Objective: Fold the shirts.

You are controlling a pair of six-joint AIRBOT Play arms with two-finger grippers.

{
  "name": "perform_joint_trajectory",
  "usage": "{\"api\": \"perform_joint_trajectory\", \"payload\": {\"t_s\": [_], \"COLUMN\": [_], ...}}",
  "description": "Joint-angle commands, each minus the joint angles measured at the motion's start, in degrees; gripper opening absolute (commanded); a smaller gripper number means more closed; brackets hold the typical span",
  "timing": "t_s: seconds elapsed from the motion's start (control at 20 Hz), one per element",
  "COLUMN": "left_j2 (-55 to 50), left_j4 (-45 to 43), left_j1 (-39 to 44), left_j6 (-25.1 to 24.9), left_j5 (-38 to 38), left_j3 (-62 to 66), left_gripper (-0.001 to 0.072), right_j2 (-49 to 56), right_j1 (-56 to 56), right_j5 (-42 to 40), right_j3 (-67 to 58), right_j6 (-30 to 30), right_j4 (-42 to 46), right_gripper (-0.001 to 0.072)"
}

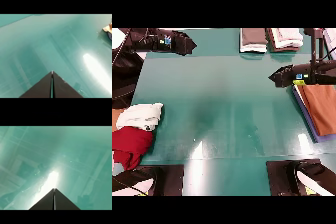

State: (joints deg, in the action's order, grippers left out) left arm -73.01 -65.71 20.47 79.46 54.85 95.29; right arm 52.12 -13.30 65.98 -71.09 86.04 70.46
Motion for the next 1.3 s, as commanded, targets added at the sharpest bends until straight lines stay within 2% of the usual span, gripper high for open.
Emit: {"api": "perform_joint_trajectory", "payload": {"t_s": [0.0,0.7,0.8,0.9,1.0,1.15,1.2,1.25], "left_j2": [-0.02,0.07,1.2,2.21,4.2,6.32,6.29,6.29], "left_j4": [0.0,-0.92,-6.84,-13.22,-15.65,-17.27,-18.21,-19.32], "left_j1": [0.02,-0.26,-3.26,-9.51,-16.96,-26.99,-29.51,-31.54], "left_j6": [0.0,-0.42,0.66,4.07,4.17,2.51,2.43,2.05], "left_j5": [-0.02,-0.11,5.46,14.03,20.41,25.88,26.45,25.99], "left_j3": [0.0,0.02,0.0,-0.7,-5.18,-16.61,-20.59,-24.65], "left_gripper": [0.0032,0.0031,0.0031,0.0032,0.0032,0.0034,0.0084,0.0414], "right_j2": [0.04,0.04,0.04,0.04,0.04,0.04,0.07,0.07], "right_j1": [-0.02,-0.02,-0.02,-0.02,-0.02,-0.02,-0.02,-0.02], "right_j5": [0.02,0.15,0.15,0.17,0.17,0.09,0.11,0.09], "right_j3": [0.02,0.02,0.02,0.02,0.02,0.02,0.02,0.02], "right_j6": [0.02,0.02,0.02,0.02,0.02,0.02,0.02,0.02], "right_j4": [-0.02,0.0,0.02,-0.02,0.0,0.02,-0.02,-0.02], "right_gripper": [0.0019,0.0018,0.0018,0.0019,0.0018,0.0019,0.0019,0.0019]}}
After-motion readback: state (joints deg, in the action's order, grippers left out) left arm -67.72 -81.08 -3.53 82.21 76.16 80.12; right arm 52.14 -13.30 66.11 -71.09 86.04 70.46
